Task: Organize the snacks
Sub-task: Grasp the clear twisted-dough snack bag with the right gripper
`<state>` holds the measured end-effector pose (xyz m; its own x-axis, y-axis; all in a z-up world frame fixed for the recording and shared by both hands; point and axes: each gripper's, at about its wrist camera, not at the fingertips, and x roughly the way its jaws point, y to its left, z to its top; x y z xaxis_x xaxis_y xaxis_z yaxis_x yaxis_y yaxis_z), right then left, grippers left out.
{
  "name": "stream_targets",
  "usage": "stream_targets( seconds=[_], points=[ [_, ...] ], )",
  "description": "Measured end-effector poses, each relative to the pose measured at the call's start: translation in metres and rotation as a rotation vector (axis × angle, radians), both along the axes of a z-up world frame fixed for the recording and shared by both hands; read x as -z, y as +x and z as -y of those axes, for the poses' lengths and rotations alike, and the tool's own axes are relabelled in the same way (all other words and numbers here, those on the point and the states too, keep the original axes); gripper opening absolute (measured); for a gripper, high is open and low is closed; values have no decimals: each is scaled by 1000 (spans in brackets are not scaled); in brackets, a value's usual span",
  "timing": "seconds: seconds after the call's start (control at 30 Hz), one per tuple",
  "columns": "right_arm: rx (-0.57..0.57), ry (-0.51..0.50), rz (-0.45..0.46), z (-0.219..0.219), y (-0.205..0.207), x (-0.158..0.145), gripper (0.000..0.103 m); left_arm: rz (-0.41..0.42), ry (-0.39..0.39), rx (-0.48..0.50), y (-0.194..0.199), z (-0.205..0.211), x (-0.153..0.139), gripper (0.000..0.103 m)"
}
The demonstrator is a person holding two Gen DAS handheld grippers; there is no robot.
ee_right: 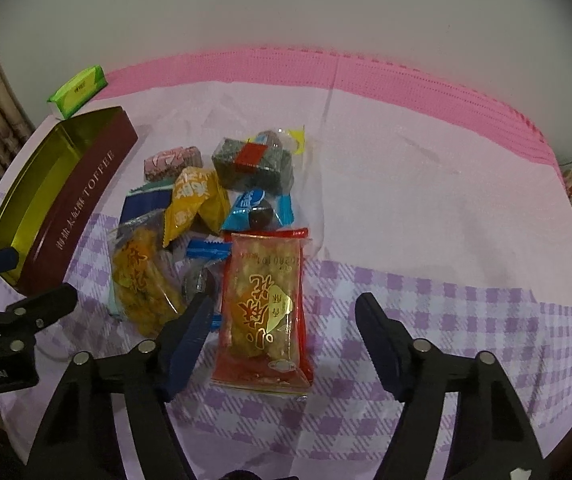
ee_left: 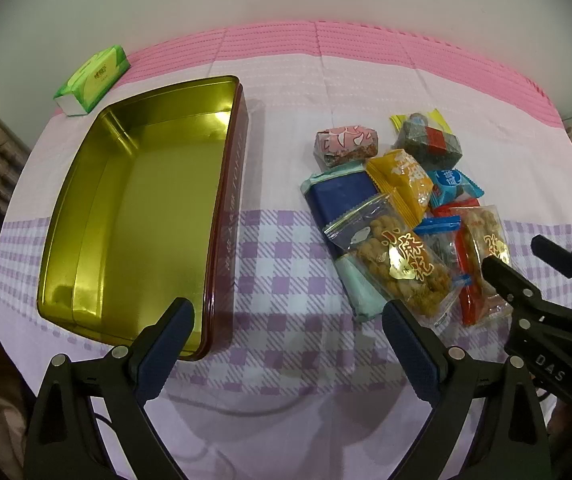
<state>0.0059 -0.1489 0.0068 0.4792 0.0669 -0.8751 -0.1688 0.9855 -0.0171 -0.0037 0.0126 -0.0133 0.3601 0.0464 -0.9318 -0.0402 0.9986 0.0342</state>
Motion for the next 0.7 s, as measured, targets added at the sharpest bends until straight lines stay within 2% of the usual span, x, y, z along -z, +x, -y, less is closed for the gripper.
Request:
stream_targets(
  seconds=[0.27, 0.4, 0.53, 0.6, 0.7],
  points=[
    [-13, 7, -37, -5, 13, 13, 64, -1, -6, -1, 2, 0, 0, 95],
    [-21, 20, -59, -6, 16, 20, 54, -4, -8, -1, 3, 1, 1, 95],
    [-25, 46, -69, -5, 16, 22, 49, -15, -11, -2, 5, 3, 1, 95],
    [-27, 70, -78, -4, 16, 23, 41, -20, -14, 0, 7, 5, 2, 95],
    [-29, 75, -77, -2, 15, 23, 37, -30, -25, 9, 10, 10, 1, 95]
  ],
)
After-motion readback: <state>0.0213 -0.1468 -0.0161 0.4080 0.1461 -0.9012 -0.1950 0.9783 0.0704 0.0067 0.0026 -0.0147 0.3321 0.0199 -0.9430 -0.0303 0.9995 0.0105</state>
